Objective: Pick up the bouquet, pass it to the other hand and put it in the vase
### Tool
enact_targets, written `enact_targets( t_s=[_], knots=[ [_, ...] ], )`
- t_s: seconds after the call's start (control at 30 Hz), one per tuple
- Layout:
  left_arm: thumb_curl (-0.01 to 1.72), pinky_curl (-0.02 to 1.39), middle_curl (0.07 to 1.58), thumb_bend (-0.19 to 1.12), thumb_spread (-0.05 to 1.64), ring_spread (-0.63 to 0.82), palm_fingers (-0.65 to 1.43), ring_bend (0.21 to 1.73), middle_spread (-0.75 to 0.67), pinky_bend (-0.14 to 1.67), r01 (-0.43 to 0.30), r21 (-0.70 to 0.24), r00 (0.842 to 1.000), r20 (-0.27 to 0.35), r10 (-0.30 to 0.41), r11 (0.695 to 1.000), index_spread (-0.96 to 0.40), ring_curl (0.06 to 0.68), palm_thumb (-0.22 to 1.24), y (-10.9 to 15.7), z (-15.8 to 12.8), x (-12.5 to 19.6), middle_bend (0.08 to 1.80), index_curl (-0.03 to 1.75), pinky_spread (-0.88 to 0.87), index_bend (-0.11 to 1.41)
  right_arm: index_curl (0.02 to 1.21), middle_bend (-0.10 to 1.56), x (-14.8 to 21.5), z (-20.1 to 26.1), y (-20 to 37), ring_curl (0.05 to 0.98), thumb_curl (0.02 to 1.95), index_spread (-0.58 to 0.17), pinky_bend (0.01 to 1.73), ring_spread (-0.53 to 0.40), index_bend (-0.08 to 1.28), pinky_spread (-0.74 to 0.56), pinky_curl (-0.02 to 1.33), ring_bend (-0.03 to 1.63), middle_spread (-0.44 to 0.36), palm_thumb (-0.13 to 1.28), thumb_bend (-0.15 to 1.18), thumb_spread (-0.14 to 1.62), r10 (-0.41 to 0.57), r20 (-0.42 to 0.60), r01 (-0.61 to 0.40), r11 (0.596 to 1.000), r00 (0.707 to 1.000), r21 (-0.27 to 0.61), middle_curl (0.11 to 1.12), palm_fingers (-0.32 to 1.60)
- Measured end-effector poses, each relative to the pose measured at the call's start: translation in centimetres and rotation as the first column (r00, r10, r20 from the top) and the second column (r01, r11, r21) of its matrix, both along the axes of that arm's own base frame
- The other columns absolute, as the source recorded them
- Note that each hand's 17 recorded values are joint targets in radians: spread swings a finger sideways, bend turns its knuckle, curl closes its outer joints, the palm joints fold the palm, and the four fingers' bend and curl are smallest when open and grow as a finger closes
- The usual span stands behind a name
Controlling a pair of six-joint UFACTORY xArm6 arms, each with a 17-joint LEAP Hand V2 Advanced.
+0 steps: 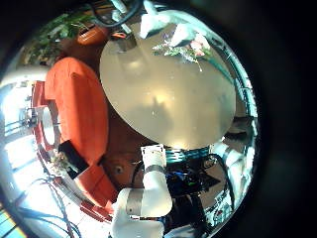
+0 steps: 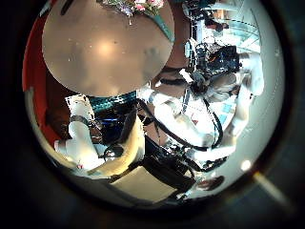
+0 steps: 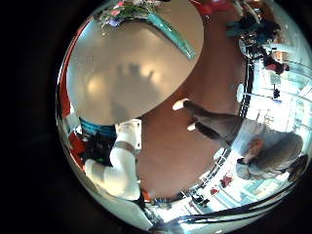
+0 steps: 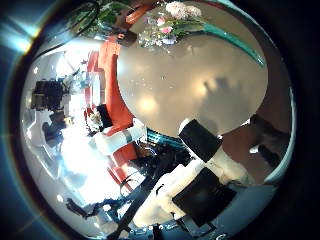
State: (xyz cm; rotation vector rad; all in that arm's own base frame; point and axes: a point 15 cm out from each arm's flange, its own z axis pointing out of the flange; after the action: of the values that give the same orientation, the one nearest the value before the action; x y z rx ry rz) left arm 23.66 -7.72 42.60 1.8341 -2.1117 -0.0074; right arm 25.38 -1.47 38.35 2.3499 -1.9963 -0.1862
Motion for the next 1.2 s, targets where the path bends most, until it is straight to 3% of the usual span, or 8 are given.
enact_targets(
  t_s=[0.13,0.33,0.67,0.97,1.2],
  knots=[
    [0.33,0.32,0.31,-0.02,1.09,0.59,0.04,0.48,0.48,0.21,-0.013,-0.053,1.000,0.004,0.013,0.999,0.11,0.209,0.36,-0.5,0.3,-0.9,0.19,0.32,0.55,0.17,0.33,0.20,0.0,0.2,-0.6,0.190,0.39,-0.417,0.32,0.106,0.18,0.34,0.21,0.35,-0.066,0.59,-0.02,1.19,-0.020,0.004,0.020,1.000,1.000,0.000,0.35,0.28],
    [0.33,0.32,0.31,-0.02,1.09,0.59,0.04,0.48,0.48,0.21,-0.009,-0.030,1.000,0.004,0.009,1.000,0.11,0.209,0.36,0.0,1.1,-1.5,0.19,0.32,0.55,0.17,0.33,0.19,0.0,0.2,-1.3,0.196,0.39,-0.416,0.30,0.101,0.18,0.35,0.22,0.34,-0.073,0.59,-0.02,1.19,-0.037,0.006,0.037,0.999,0.999,0.003,0.35,0.29],
    [0.34,0.32,0.31,-0.02,1.10,0.59,0.04,0.48,0.48,0.21,0.086,-0.001,0.996,-0.030,-0.086,0.996,0.11,0.208,0.36,-0.8,-0.6,-2.3,0.19,0.32,0.55,0.17,0.31,0.20,1.1,-0.6,-2.7,0.212,0.38,-0.411,0.31,0.060,0.16,0.35,0.23,0.38,-0.065,0.59,-0.02,1.20,-0.093,-0.010,0.093,0.996,0.996,0.013,0.35,0.37],
    [0.33,0.32,0.31,-0.02,1.10,0.60,0.04,0.47,0.48,0.20,0.223,0.004,0.974,-0.031,-0.223,0.975,0.11,0.206,0.36,-1.0,-1.9,-1.8,0.19,0.33,0.55,0.17,0.28,0.27,6.6,-1.7,-8.9,0.247,0.38,-0.387,0.36,-0.061,0.15,0.27,0.24,0.55,-0.081,0.59,-0.02,1.19,-0.272,-0.052,0.275,0.961,0.961,0.040,0.37,0.52],
    [0.33,0.32,0.31,-0.02,1.11,0.59,0.04,0.46,0.48,0.20,0.304,-0.024,0.952,-0.039,-0.305,0.952,0.11,0.205,0.36,-1.0,-3.4,-1.3,0.19,0.33,0.56,0.18,0.28,0.34,11.1,-5.1,-12.6,0.276,0.39,-0.343,0.38,-0.128,0.16,0.22,0.23,0.65,-0.104,0.58,-0.02,1.14,-0.356,-0.165,0.375,0.921,0.920,0.107,0.40,0.53]
  ],
)
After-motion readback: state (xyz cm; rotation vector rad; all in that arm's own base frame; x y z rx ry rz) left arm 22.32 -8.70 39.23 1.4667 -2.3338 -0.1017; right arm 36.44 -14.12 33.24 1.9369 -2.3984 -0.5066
